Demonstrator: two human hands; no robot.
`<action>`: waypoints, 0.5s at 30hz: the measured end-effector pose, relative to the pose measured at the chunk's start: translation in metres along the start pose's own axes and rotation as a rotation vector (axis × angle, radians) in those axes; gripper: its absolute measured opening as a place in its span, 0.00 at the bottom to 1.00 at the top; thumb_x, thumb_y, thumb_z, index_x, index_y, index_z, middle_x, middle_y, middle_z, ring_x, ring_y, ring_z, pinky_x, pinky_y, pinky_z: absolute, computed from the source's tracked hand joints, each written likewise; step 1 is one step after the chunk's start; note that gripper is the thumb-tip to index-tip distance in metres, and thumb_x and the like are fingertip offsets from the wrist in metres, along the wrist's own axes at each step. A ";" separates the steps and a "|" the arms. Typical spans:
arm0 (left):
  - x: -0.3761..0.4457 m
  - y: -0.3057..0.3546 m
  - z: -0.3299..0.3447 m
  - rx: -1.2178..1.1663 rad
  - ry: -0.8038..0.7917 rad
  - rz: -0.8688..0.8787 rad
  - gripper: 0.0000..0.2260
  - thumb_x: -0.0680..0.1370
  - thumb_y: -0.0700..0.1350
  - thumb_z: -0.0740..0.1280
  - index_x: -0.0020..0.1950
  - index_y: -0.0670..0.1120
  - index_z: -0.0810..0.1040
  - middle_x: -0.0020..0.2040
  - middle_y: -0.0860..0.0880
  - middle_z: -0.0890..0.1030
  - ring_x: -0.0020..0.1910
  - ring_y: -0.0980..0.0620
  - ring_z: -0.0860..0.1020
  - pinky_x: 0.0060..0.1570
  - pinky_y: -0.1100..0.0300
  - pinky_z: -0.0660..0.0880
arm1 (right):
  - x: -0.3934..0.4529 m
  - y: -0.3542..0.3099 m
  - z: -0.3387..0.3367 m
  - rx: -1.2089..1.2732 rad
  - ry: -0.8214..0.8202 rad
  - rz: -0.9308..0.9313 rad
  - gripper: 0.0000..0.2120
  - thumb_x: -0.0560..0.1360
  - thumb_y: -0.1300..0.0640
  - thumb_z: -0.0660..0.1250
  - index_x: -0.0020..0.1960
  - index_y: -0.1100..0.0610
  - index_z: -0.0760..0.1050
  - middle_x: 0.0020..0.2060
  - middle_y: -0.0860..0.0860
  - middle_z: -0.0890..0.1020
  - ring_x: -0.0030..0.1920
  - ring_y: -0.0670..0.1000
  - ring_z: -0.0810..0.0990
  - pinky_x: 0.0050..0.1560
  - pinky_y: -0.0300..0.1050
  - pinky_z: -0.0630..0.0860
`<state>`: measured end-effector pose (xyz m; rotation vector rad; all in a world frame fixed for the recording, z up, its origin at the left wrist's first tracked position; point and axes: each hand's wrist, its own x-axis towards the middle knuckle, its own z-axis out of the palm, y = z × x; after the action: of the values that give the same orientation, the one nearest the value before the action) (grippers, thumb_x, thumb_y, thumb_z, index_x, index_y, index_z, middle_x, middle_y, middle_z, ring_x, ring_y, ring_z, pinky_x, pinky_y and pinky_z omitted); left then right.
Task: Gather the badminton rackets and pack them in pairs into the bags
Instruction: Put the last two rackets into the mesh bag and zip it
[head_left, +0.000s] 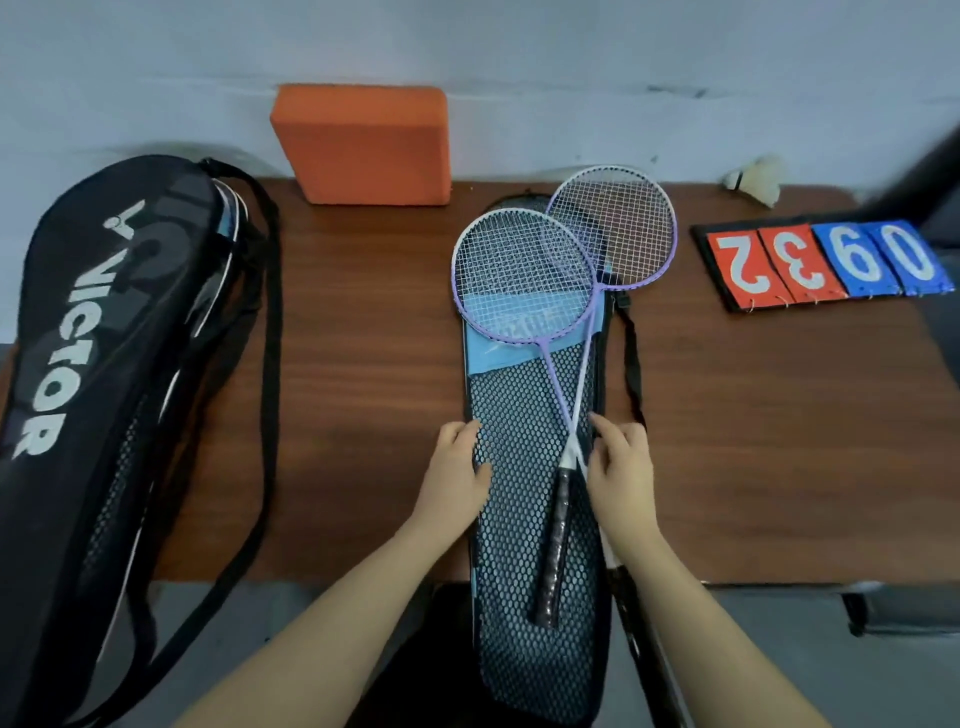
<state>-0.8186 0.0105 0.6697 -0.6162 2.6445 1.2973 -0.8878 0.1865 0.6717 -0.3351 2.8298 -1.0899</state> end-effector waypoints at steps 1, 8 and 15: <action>0.002 -0.003 -0.001 0.025 -0.020 0.001 0.25 0.77 0.38 0.63 0.73 0.42 0.60 0.65 0.48 0.65 0.61 0.52 0.70 0.58 0.69 0.63 | 0.003 -0.004 0.002 0.024 0.023 0.042 0.17 0.77 0.65 0.59 0.65 0.60 0.71 0.50 0.56 0.71 0.42 0.51 0.72 0.43 0.41 0.68; 0.011 -0.013 0.002 0.190 -0.030 0.051 0.26 0.76 0.42 0.64 0.73 0.43 0.61 0.65 0.47 0.67 0.64 0.49 0.67 0.65 0.55 0.65 | 0.020 -0.007 0.020 -0.194 -0.009 0.065 0.16 0.75 0.50 0.66 0.58 0.58 0.76 0.41 0.50 0.77 0.43 0.55 0.78 0.47 0.51 0.67; 0.011 -0.018 0.003 0.291 0.002 0.079 0.25 0.77 0.45 0.63 0.72 0.45 0.61 0.66 0.48 0.66 0.62 0.48 0.66 0.61 0.55 0.63 | 0.022 -0.019 0.028 -0.298 -0.081 -0.028 0.15 0.74 0.48 0.67 0.56 0.55 0.77 0.43 0.49 0.80 0.45 0.53 0.78 0.47 0.48 0.61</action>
<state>-0.8214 -0.0005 0.6519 -0.4746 2.8087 0.9009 -0.9013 0.1494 0.6636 -0.4308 2.9195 -0.6386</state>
